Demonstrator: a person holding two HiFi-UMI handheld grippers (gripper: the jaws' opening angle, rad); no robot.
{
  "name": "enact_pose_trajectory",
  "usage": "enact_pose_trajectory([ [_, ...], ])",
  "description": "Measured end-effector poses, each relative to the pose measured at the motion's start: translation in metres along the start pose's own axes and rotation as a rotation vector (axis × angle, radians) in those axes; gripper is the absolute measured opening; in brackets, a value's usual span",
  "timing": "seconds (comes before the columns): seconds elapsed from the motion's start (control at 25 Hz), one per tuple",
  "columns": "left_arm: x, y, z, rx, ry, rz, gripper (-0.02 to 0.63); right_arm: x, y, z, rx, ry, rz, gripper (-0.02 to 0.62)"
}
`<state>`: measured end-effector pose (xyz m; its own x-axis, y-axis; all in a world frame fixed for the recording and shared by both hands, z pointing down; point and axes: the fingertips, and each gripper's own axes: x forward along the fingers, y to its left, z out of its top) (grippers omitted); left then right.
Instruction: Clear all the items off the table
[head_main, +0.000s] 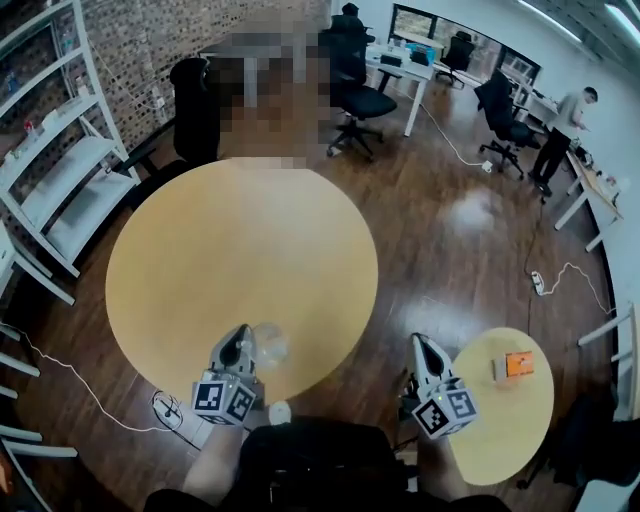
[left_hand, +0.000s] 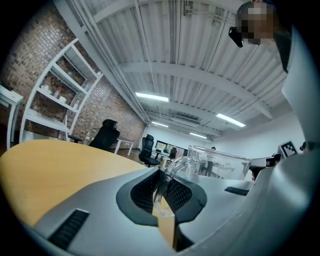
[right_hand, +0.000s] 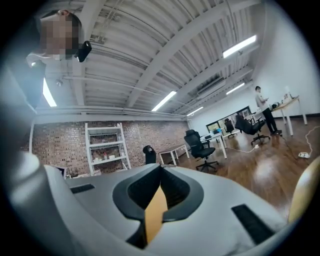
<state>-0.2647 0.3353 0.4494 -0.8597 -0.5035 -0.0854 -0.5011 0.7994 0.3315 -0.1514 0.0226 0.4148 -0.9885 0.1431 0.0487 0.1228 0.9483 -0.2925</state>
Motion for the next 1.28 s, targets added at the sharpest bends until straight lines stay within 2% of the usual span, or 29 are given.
enact_pose_trajectory([
  [0.24, -0.026, 0.081, 0.043, 0.059, -0.045, 0.120, 0.004, 0.077, 0.066, -0.008, -0.038, 0.036, 0.125, 0.003],
  [0.4, -0.045, 0.127, 0.066, 0.096, -0.050, 0.174, 0.004, 0.114, 0.104, -0.030, -0.002, 0.062, 0.172, 0.003],
  [0.6, -0.063, 0.189, 0.073, 0.081, -0.043, 0.270, 0.004, 0.141, 0.148, -0.062, -0.028, 0.175, 0.224, 0.003],
  [0.88, -0.057, 0.244, 0.049, 0.063, -0.024, 0.442, 0.003, 0.165, 0.116, -0.094, -0.005, 0.299, 0.198, 0.003],
  [1.08, -0.048, 0.274, 0.021, 0.061, 0.031, 0.508, 0.003, 0.203, 0.109, -0.113, -0.030, 0.381, 0.220, 0.003],
  [1.28, -0.039, 0.300, -0.005, 0.044, 0.056, 0.581, 0.002, 0.250, 0.092, -0.123, 0.006, 0.419, 0.264, 0.003],
])
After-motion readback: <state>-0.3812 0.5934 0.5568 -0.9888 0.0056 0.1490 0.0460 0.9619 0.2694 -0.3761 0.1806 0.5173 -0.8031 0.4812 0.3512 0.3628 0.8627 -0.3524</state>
